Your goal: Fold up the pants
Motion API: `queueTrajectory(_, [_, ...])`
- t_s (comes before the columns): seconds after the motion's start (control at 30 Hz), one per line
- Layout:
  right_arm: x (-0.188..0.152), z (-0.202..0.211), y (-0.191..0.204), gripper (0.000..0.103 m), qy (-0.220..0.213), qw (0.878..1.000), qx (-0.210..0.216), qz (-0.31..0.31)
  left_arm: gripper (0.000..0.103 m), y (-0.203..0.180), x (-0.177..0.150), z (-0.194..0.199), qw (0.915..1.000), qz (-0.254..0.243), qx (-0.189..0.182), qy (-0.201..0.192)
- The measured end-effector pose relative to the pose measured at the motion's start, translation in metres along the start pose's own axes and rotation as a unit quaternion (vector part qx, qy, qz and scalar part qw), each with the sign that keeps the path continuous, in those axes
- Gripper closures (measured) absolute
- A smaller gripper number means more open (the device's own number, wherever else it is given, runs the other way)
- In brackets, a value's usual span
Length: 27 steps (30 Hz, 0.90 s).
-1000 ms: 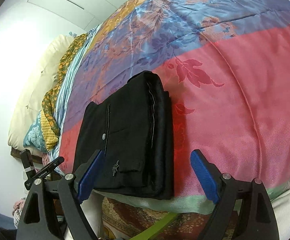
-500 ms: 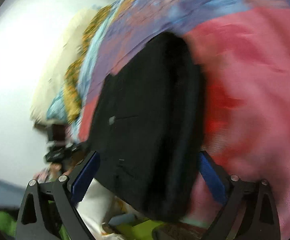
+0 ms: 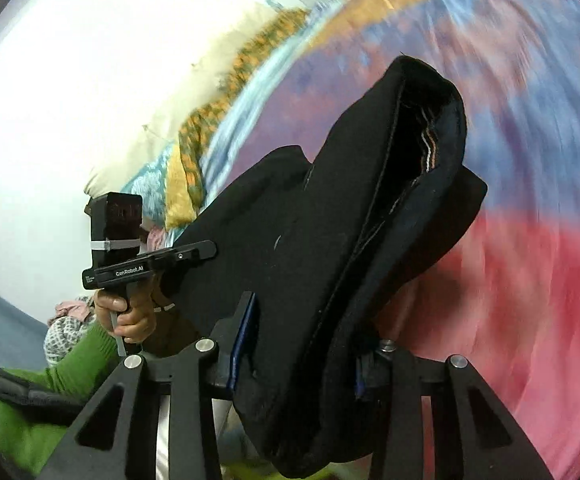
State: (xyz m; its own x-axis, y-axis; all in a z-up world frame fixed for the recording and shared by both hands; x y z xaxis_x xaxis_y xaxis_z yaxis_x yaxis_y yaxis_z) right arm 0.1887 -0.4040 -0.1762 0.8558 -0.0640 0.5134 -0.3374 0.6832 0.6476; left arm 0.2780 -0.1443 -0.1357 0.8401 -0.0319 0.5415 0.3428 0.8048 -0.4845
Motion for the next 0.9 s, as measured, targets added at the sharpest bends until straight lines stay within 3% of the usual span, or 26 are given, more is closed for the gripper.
queueTrajectory(0.1, [0.052, -0.003, -0.003, 0.064, -0.032, 0.999, -0.012, 0.02, 0.08, 0.001, 0.05, -0.007, 0.9987, -0.031, 0.016, -0.039])
queueTrajectory(0.17, [0.07, -0.01, -0.011, 0.063, -0.042, 0.999, -0.02, 0.028, 0.067, 0.014, 0.059, -0.021, 0.9958, -0.058, 0.054, -0.046])
queueTrajectory(0.2, [0.076, -0.016, -0.025, 0.058, -0.042, 0.998, -0.032, 0.02, 0.054, 0.023, 0.059, -0.032, 0.9937, -0.062, 0.081, -0.047])
queueTrajectory(0.23, [0.078, -0.02, -0.04, 0.049, -0.041, 0.998, -0.052, 0.009, 0.047, 0.043, 0.052, -0.041, 0.9895, -0.056, 0.126, -0.046])
queueTrajectory(0.3, [0.069, -0.022, -0.08, 0.041, -0.039, 0.991, -0.126, -0.016, 0.046, 0.077, 0.023, -0.044, 0.9811, -0.041, 0.185, -0.038])
queueTrajectory(0.37, [0.045, -0.01, -0.115, 0.041, -0.025, 0.979, -0.202, -0.022, 0.045, 0.095, -0.012, -0.033, 0.9772, -0.029, 0.206, -0.044])
queueTrajectory(0.43, [0.018, 0.008, -0.126, 0.04, -0.022, 0.968, -0.249, -0.011, 0.036, 0.103, -0.046, -0.013, 0.9697, -0.032, 0.235, -0.058])
queueTrajectory(0.47, [0.006, 0.018, -0.124, 0.037, -0.022, 0.964, -0.265, 0.0, 0.033, 0.103, -0.063, -0.002, 0.9642, -0.043, 0.253, -0.067])
queueTrajectory(0.53, [-0.019, 0.037, -0.114, 0.005, -0.026, 0.953, -0.3, 0.022, 0.02, 0.096, -0.089, 0.022, 0.9503, -0.073, 0.29, -0.086])
queueTrajectory(0.57, [-0.028, 0.046, -0.108, 0.0, -0.032, 0.948, -0.314, 0.031, 0.016, 0.089, -0.097, 0.033, 0.9443, -0.082, 0.303, -0.097])
queueTrajectory(0.63, [-0.042, 0.061, -0.087, 0.0, -0.045, 0.937, -0.344, 0.053, 0.002, 0.075, -0.105, 0.055, 0.9352, -0.086, 0.32, -0.124])
queueTrajectory(0.7, [-0.051, 0.07, -0.057, 0.0, -0.059, 0.928, -0.362, 0.069, 0.002, 0.055, -0.102, 0.075, 0.9279, -0.091, 0.326, -0.157])
queueTrajectory(0.9, [-0.052, 0.085, 0.028, 0.0, -0.133, 0.91, -0.37, 0.131, 0.002, 0.01, -0.069, 0.092, 0.9263, -0.099, 0.317, -0.178])
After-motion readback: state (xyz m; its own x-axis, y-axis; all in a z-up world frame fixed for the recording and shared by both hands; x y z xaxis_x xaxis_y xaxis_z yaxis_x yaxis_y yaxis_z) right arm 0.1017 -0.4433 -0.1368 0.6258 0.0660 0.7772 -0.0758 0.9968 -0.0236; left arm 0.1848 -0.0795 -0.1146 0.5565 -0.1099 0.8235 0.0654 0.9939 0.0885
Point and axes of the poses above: each gripper's, at about its wrist camera, not at the fingertips, and z roughly against the way its jaws point, y to its left, x to its top, the point moved 10 cm from there along -z, roughly the way its jaws point, and after that the axes turned 4 degrees about -y, right-handed, at the moved point
